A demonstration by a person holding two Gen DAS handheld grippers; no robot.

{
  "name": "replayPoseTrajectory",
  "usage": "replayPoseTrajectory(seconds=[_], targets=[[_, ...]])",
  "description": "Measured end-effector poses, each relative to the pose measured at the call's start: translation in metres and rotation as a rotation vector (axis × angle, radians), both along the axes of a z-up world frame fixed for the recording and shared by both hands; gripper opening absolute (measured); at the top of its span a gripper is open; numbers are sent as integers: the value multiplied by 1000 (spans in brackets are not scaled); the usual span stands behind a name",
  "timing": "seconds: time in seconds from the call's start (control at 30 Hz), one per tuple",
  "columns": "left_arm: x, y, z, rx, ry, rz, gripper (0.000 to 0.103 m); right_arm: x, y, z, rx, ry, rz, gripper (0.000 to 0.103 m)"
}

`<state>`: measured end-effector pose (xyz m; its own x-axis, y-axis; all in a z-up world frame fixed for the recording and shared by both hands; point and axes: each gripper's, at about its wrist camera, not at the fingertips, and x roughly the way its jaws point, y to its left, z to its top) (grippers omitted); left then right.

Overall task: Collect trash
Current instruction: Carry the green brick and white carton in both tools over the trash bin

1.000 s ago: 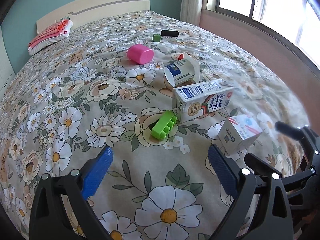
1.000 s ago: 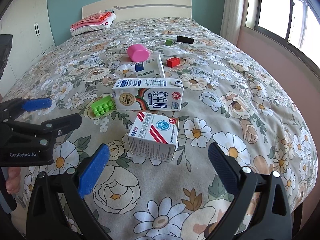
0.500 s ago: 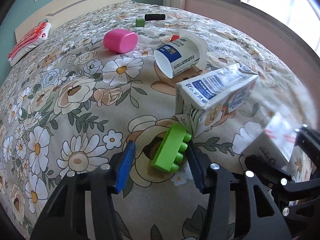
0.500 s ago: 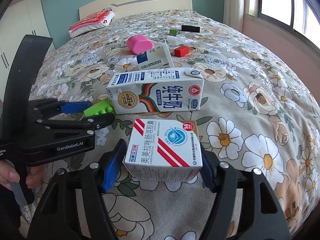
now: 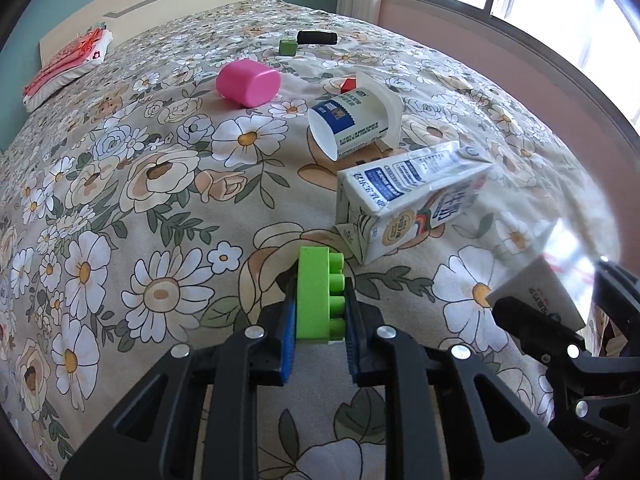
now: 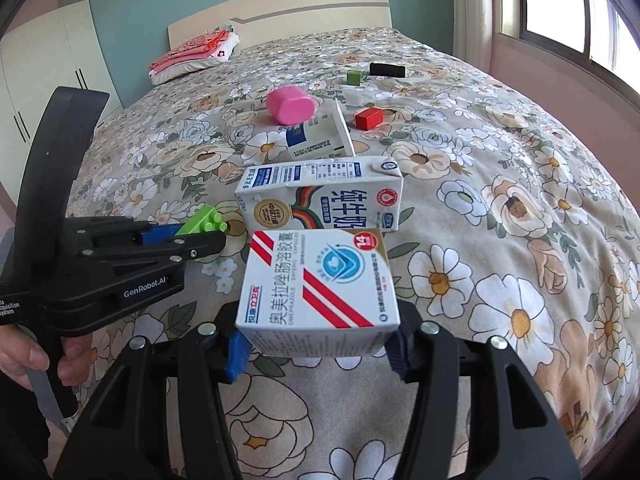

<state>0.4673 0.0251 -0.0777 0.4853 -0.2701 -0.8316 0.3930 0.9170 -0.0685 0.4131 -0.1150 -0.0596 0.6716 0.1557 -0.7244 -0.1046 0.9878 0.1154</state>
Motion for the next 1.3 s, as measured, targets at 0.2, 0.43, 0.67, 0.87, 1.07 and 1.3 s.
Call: replayPoseTrajectory(seconds=[0.2, 0.43, 0.67, 0.87, 1.07, 1.3], targets=[[-26, 6, 52, -17, -62, 43, 23, -23, -3, 47, 1, -68, 33, 55], [-80, 13, 126, -41, -157, 97, 23, -67, -2, 111, -38, -170, 91, 55], [-151, 19, 192, -47, -253, 145, 23, -123, -14, 162, -13, -230, 152, 55], [-218, 22, 217, -45, -299, 161, 23, -171, -26, 183, -7, -240, 212, 55], [-271, 31, 217, -65, -303, 177, 23, -218, -36, 186, 11, -221, 274, 55], [-317, 35, 188, -68, -257, 173, 23, -262, -44, 164, 8, -169, 322, 55]])
